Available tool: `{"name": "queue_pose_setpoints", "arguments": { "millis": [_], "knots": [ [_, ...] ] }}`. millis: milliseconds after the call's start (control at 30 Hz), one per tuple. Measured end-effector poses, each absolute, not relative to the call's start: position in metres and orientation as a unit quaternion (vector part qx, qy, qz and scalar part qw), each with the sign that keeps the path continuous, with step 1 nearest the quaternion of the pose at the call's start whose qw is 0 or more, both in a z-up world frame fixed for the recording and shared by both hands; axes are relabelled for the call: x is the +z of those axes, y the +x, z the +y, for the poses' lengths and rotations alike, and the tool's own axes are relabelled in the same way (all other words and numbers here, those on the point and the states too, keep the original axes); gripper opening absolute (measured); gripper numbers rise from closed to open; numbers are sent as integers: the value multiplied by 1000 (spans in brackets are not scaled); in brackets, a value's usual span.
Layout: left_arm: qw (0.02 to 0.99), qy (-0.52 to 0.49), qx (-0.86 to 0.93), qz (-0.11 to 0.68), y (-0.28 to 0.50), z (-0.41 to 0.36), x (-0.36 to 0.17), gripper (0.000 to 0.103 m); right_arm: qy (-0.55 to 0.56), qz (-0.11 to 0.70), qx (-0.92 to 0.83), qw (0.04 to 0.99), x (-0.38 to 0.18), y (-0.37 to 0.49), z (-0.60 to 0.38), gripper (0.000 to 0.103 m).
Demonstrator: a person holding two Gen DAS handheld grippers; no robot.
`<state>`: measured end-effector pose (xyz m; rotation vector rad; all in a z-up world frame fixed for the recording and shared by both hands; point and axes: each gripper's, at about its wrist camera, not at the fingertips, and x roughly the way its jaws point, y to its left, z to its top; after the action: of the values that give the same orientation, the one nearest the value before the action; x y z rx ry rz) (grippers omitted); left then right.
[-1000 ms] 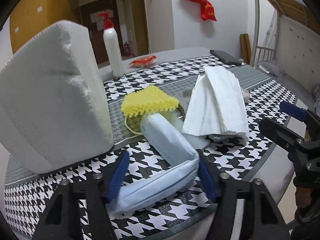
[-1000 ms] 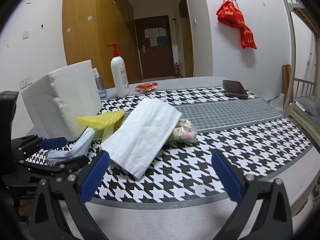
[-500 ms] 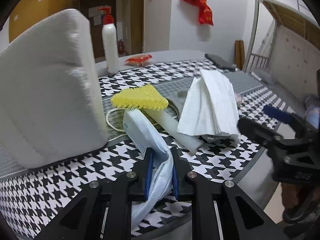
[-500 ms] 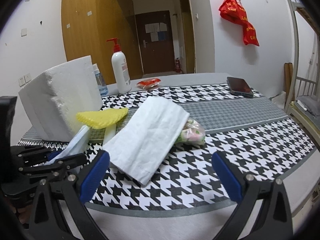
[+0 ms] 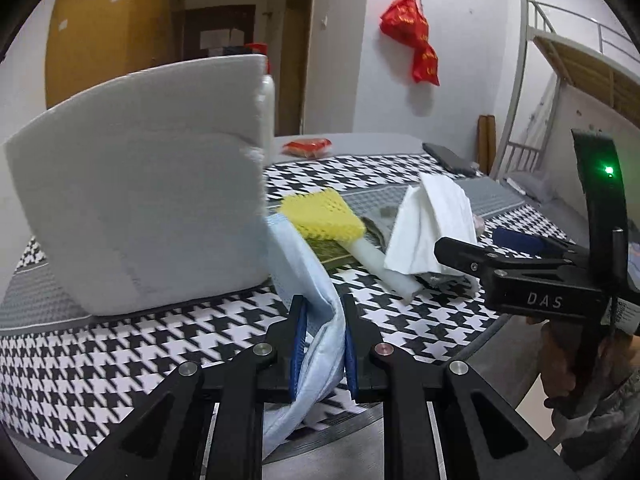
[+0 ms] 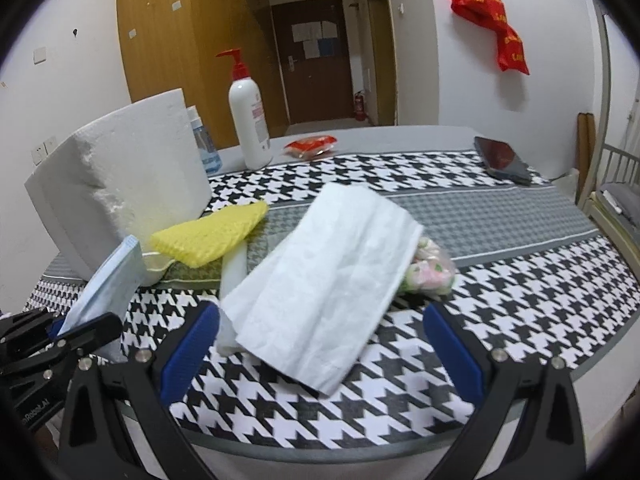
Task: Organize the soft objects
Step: 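Close the right gripper on the white towel while the left gripper holds the mask, then lift the white towel with the right gripper while the left gripper holds the mask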
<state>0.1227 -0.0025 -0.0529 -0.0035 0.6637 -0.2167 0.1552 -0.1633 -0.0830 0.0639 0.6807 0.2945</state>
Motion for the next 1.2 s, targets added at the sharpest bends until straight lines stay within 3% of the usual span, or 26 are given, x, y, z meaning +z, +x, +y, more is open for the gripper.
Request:
{"name": "queue_pose_setpoints", "arguments": {
  "millis": [133,300,467,667,900,1200],
  "knots": [
    [943,-4,-101,317,117,3,-52,18,29,334,149,930,-81,157,-157,98],
    [945,-7,-100,313,112,9,-50,18,37,352,155,922,-85,163,-155,81],
    [945,-9,-101,312,110,12,-50,18,46,375,146,914,-93,169,-159,53],
    [946,-10,-98,309,107,14,-49,18,52,379,143,913,-91,167,-165,28],
    [950,-12,-91,298,99,18,-44,18,68,355,133,923,-73,156,-181,16],
    [954,-4,-90,286,83,21,-38,18,87,315,160,932,-45,132,-198,15]
  ]
}}
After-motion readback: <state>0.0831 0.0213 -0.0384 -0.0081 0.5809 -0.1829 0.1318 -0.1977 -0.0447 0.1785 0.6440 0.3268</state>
